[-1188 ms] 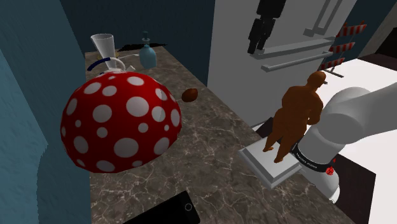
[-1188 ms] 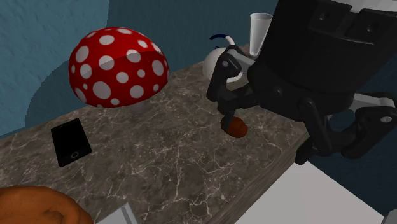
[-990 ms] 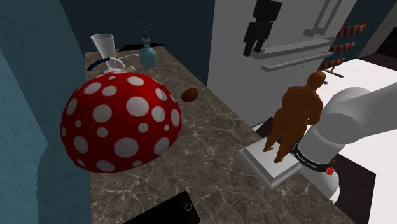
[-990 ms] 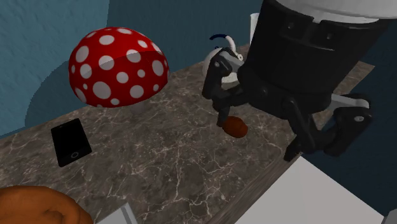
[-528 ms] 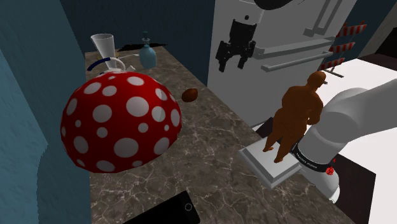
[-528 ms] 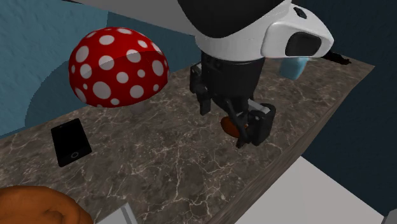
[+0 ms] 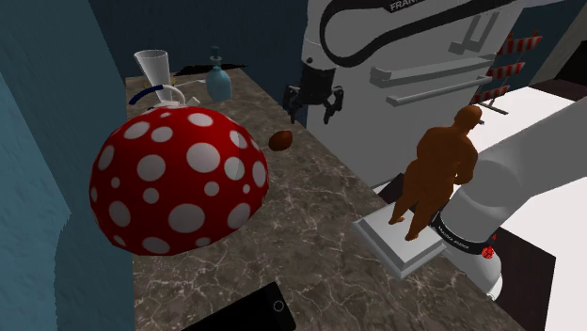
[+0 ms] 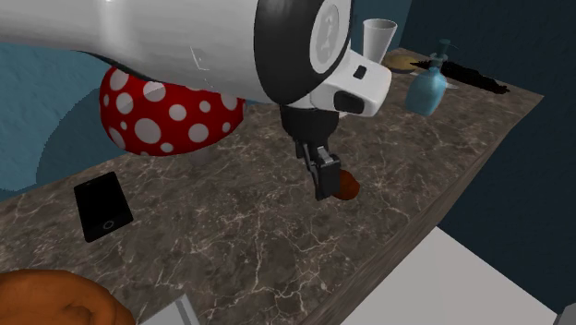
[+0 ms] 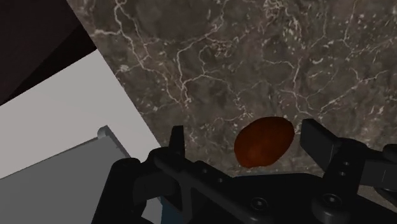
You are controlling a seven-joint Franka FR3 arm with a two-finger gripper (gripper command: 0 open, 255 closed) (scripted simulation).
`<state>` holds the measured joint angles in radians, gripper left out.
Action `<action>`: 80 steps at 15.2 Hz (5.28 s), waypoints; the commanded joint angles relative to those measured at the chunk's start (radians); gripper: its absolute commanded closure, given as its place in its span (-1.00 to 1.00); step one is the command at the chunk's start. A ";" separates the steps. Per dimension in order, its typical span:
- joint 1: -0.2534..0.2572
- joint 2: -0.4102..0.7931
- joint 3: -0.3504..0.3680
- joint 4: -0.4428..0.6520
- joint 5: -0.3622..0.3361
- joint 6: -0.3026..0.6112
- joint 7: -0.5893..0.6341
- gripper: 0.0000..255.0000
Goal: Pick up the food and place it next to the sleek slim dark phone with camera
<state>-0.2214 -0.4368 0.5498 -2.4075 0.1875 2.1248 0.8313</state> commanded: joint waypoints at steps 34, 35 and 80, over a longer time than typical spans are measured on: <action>-0.165 0.627 0.204 0.249 -0.588 0.195 0.946 1.00; -0.165 0.627 0.204 0.249 -0.588 0.195 0.946 1.00; 0.080 -0.077 0.301 0.101 0.037 -0.169 0.880 1.00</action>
<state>-0.1615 -0.4907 0.8490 -2.2917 0.2060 1.9618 1.7000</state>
